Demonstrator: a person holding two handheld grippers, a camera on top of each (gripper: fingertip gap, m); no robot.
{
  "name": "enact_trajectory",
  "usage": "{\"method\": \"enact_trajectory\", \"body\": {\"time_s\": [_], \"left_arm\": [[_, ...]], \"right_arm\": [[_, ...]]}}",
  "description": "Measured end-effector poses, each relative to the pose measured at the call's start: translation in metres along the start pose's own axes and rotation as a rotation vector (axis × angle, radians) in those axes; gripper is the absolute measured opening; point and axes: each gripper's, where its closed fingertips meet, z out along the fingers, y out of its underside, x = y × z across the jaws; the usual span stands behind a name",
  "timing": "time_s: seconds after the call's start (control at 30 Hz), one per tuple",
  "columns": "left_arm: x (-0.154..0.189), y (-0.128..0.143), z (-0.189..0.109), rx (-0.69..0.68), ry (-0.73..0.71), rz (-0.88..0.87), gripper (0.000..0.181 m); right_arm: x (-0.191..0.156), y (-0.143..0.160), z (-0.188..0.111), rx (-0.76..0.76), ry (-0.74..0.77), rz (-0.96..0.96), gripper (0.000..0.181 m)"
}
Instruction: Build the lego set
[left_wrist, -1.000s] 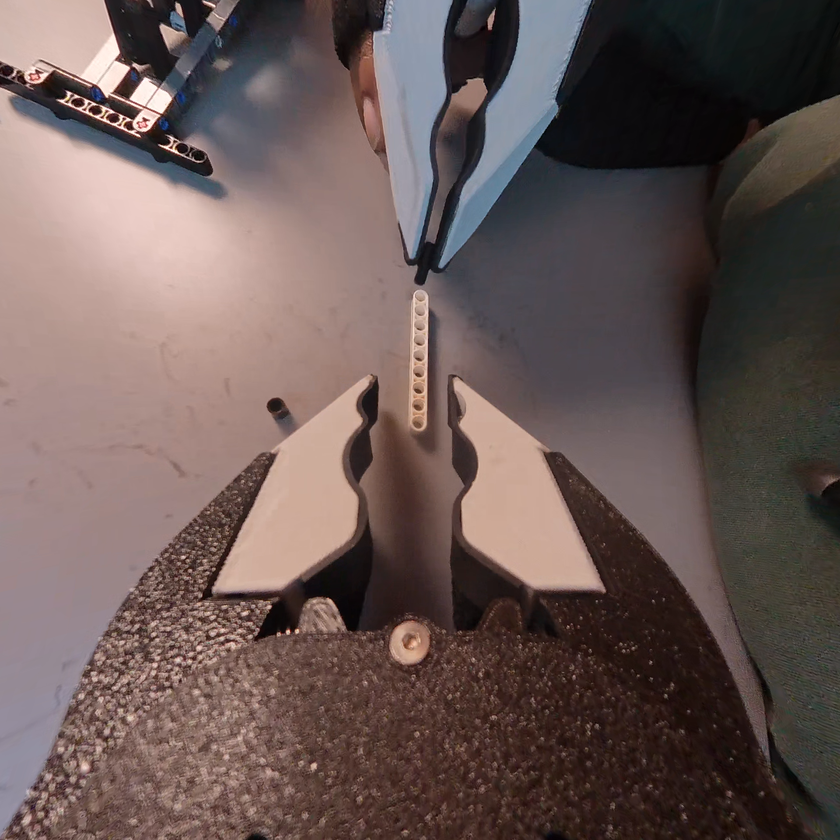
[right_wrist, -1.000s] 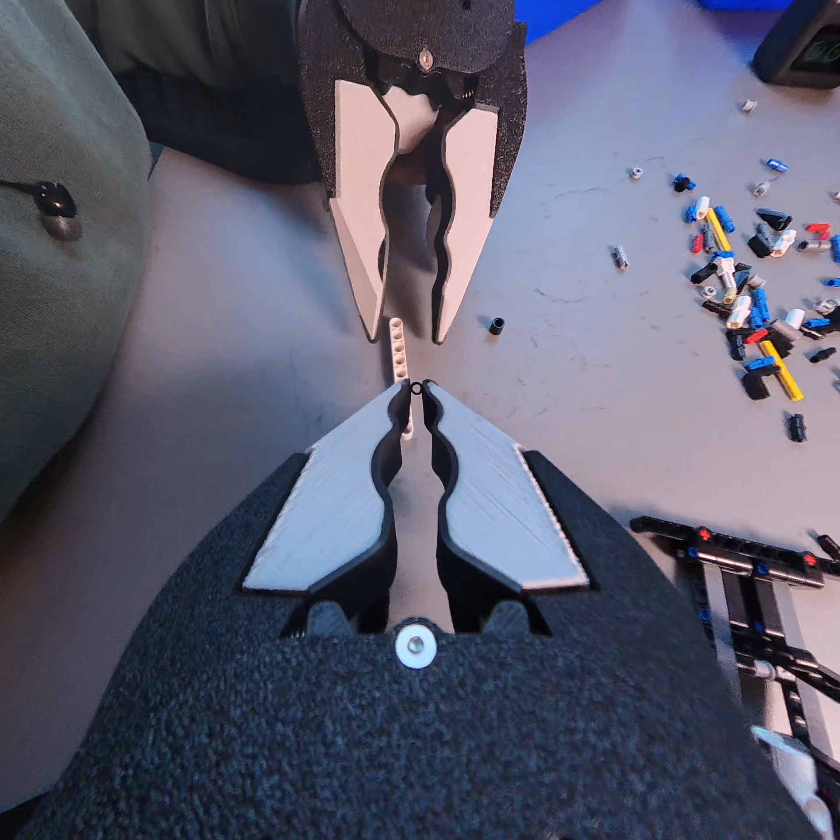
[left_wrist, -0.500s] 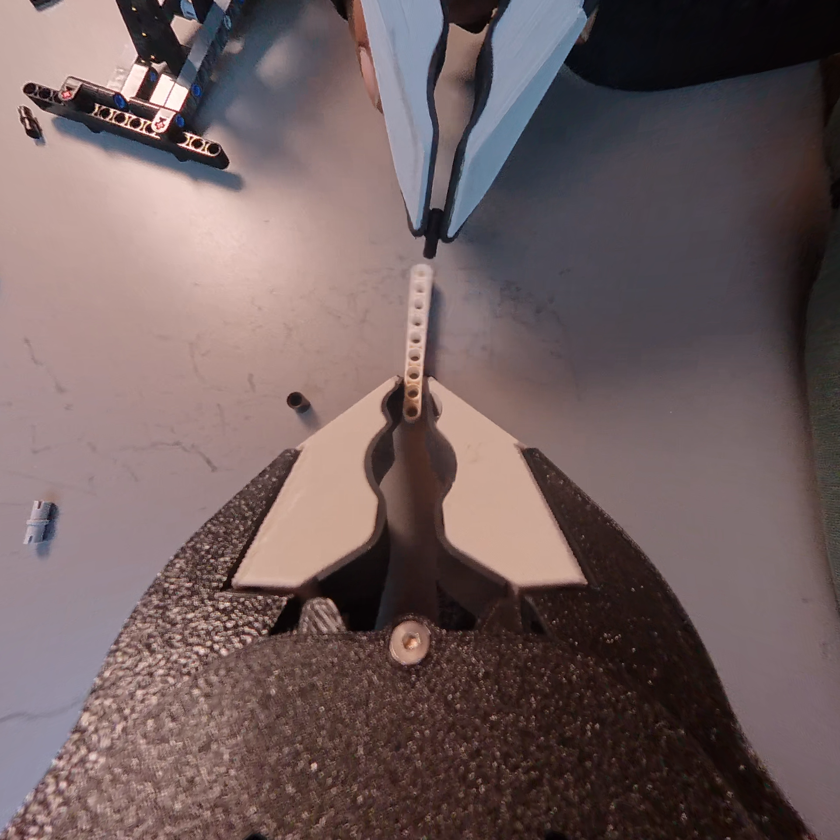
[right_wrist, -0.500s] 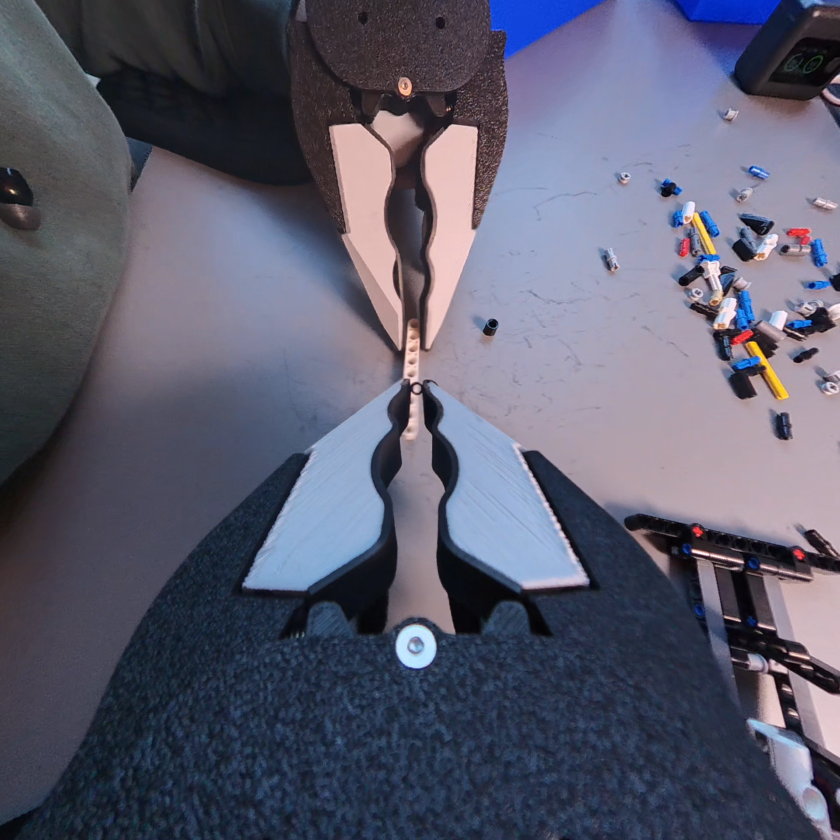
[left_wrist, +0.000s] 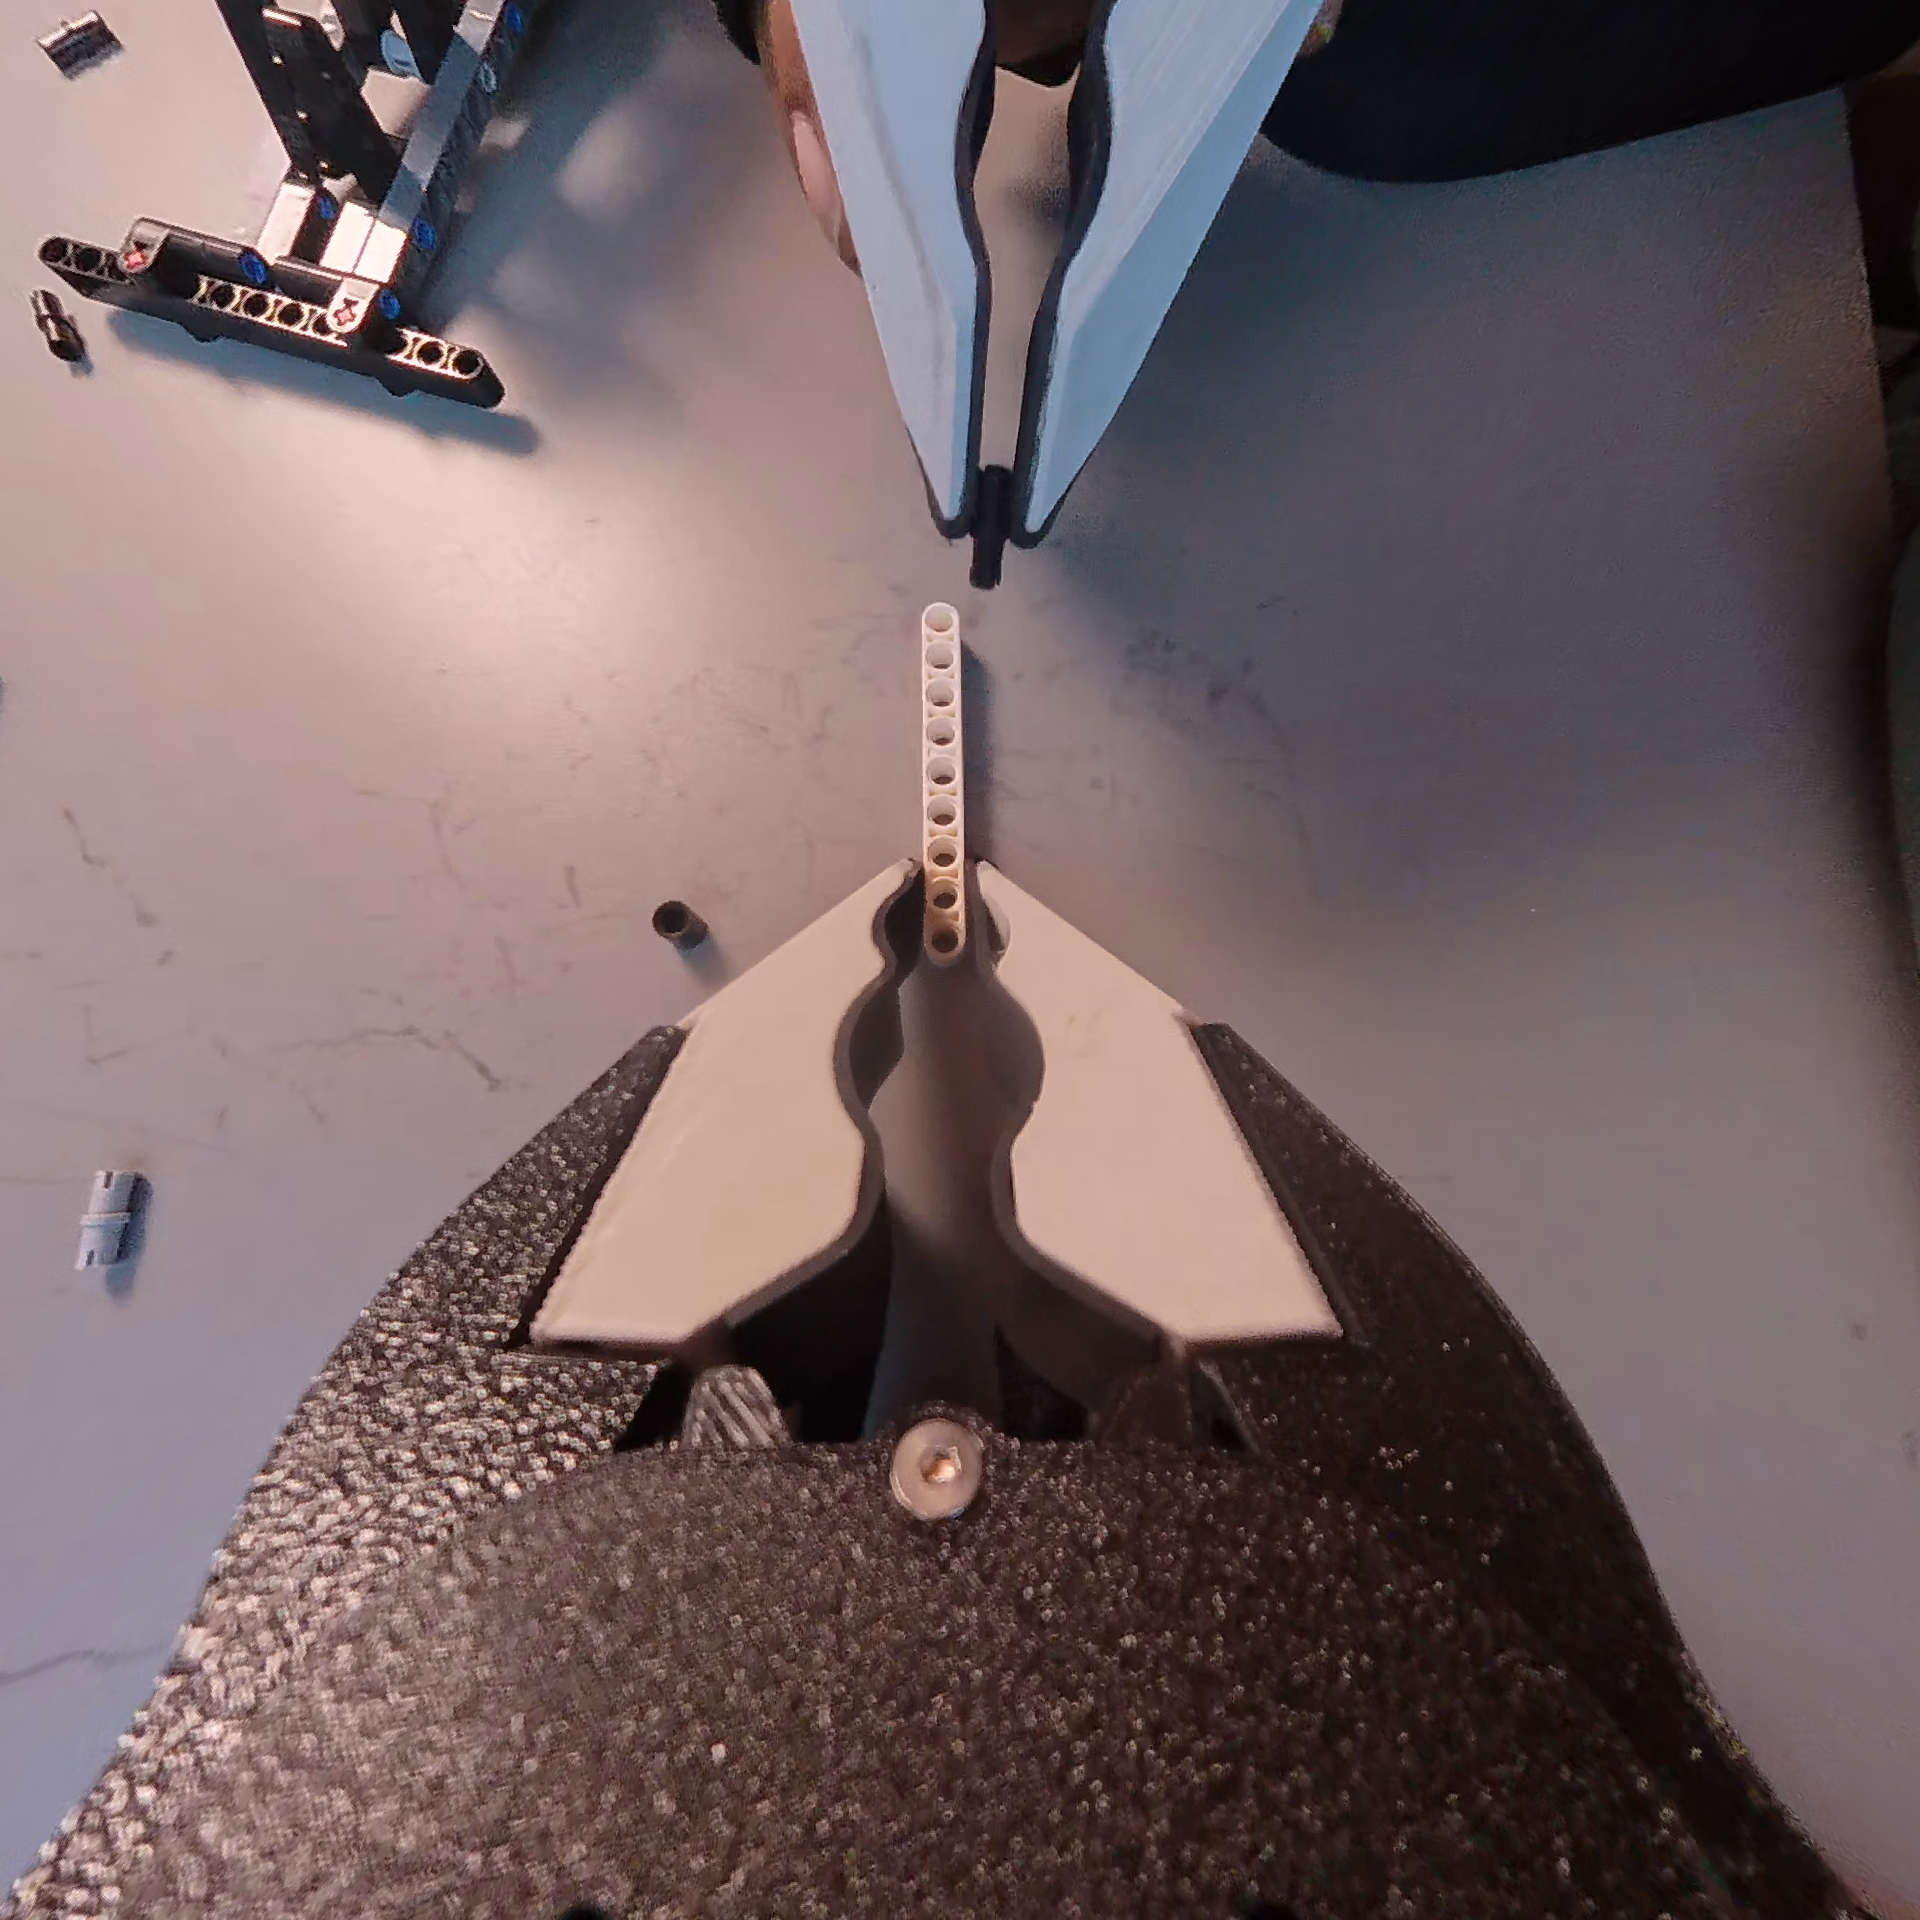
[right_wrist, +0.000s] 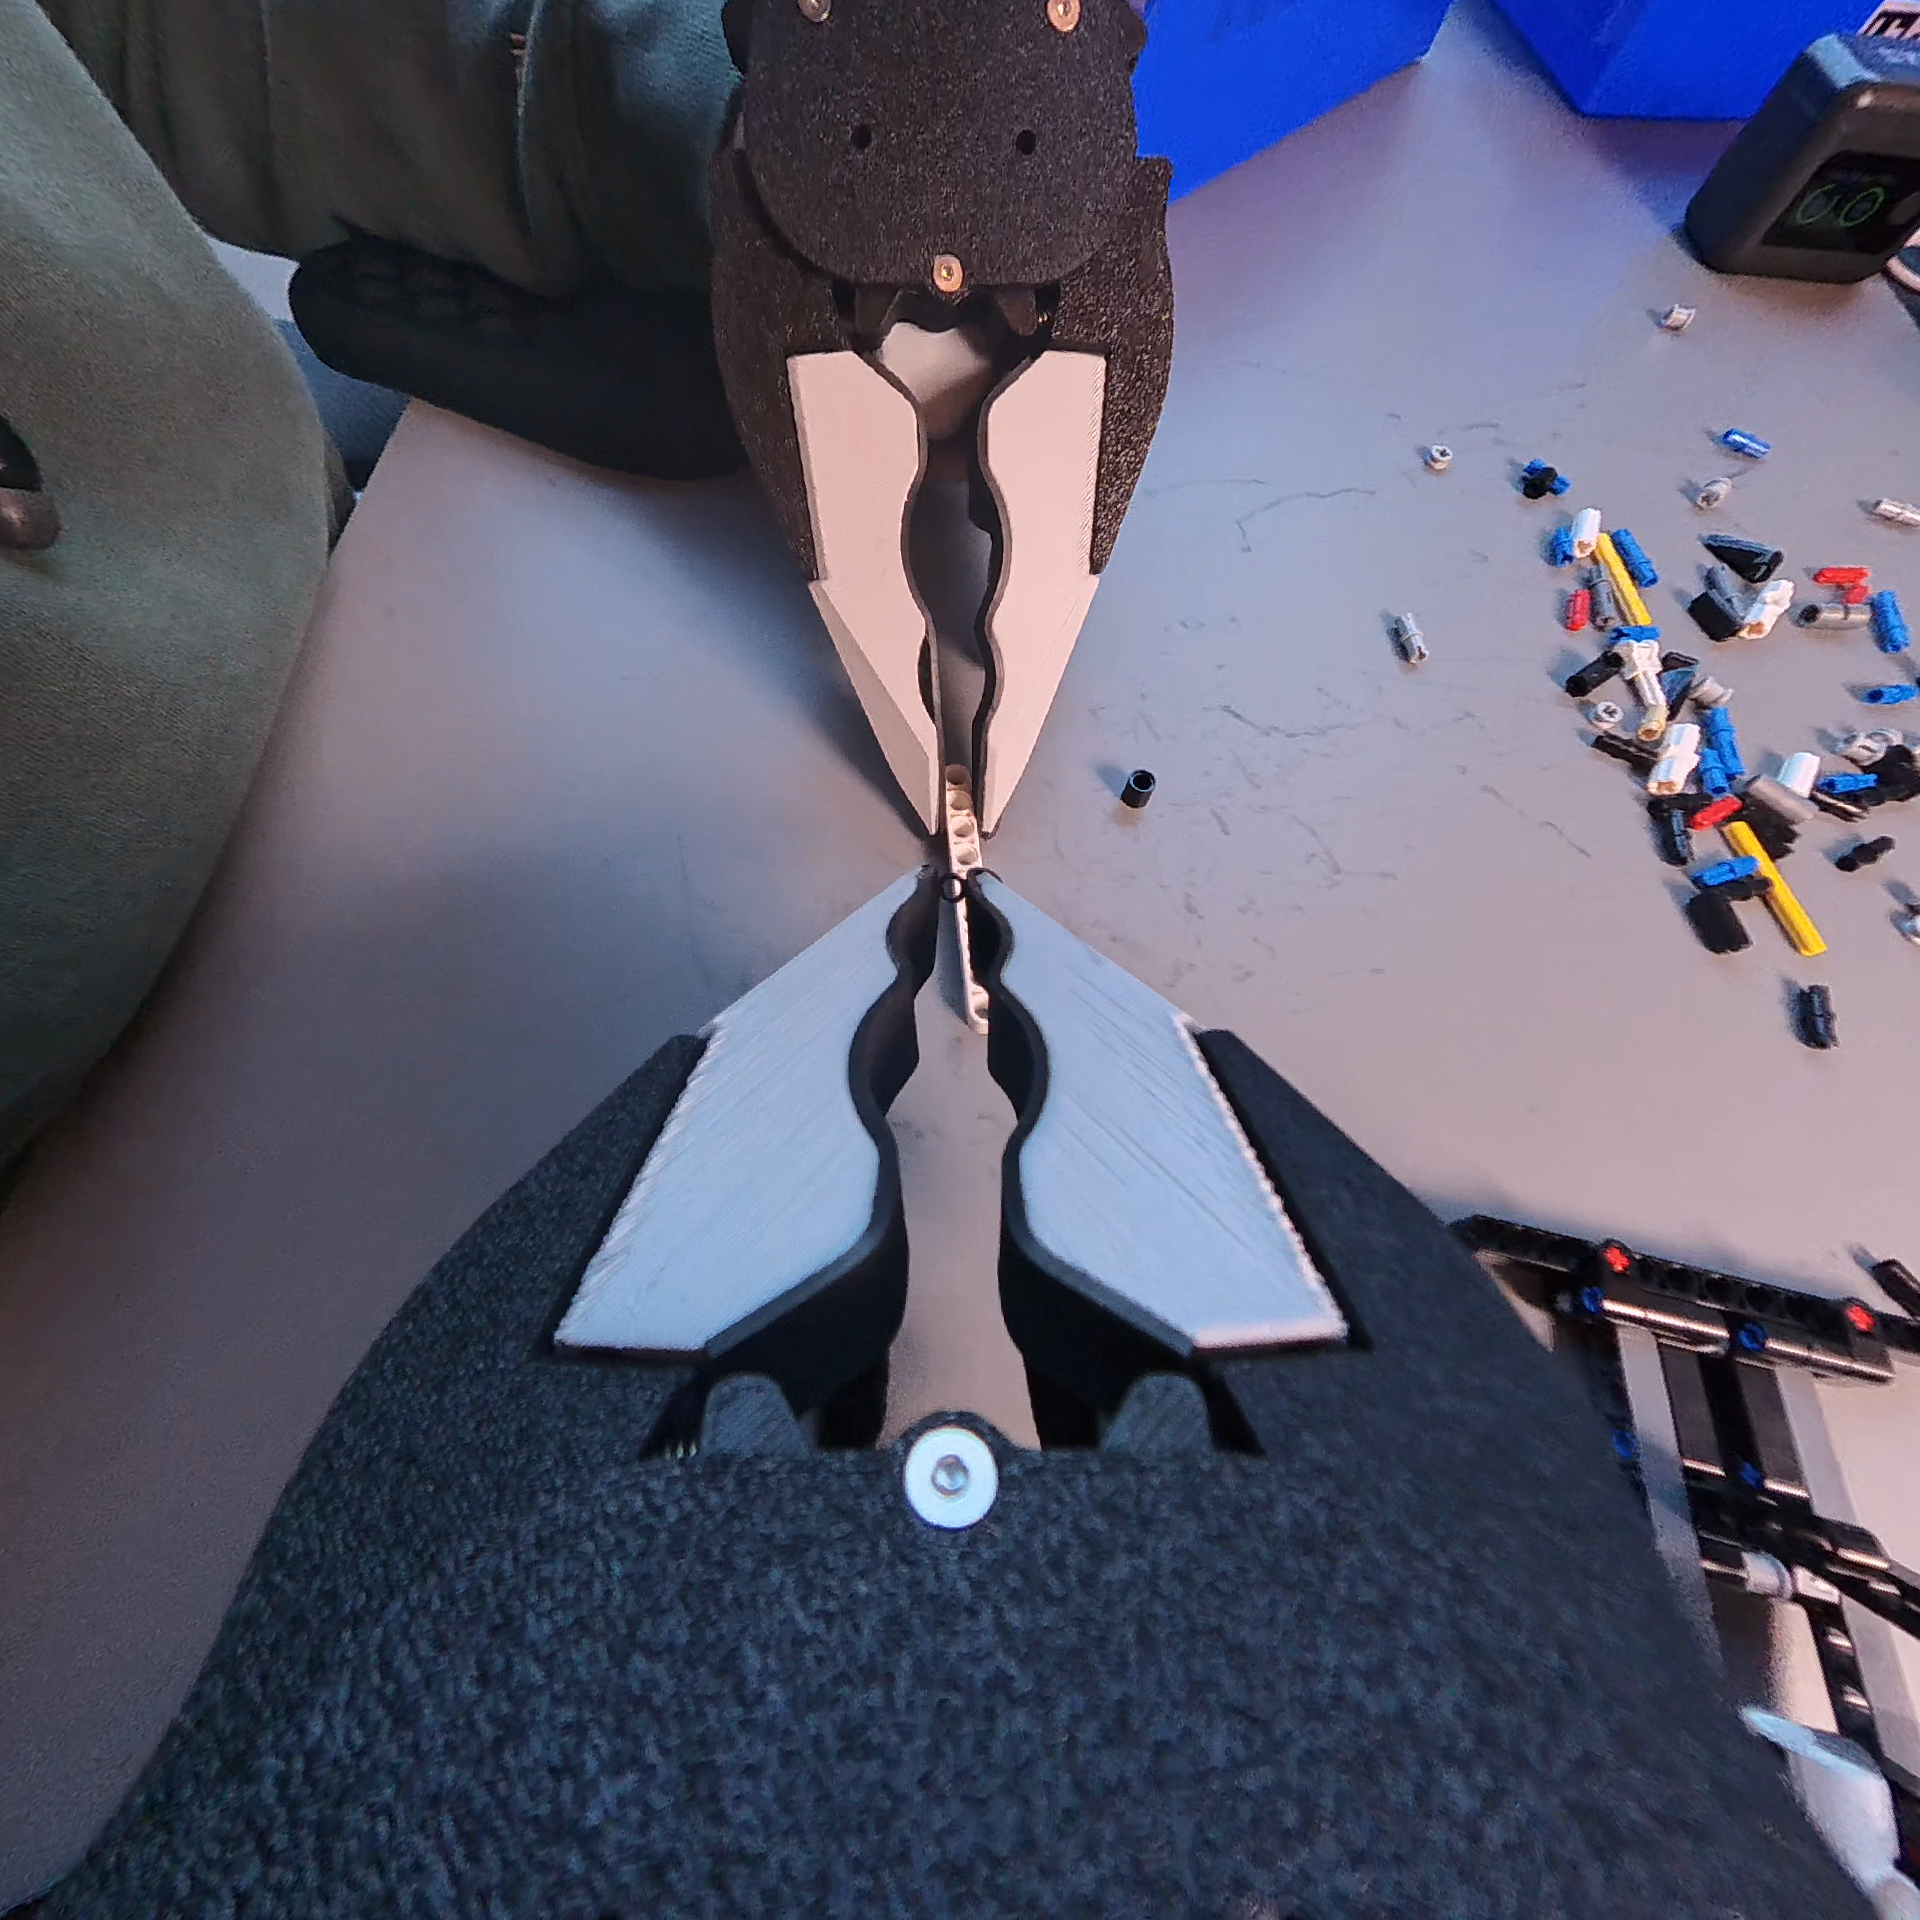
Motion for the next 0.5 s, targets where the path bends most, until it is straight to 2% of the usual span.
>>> {"method": "enact_trajectory", "body": {"time_s": [0.23, 0.5], "left_arm": [[-0.0023, -0.0001, -0.0002, 0.001, -0.013, 0.003, 0.011], [-0.0011, 0.0006, -0.0006, 0.002, 0.001, -0.002, 0.007]], "right_arm": [[0.0074, -0.0064, -0.0016, 0.088, 0.006, 0.048, 0.004], [0.0093, -0.0003, -0.0034, 0.082, 0.018, 0.043, 0.004]]}}
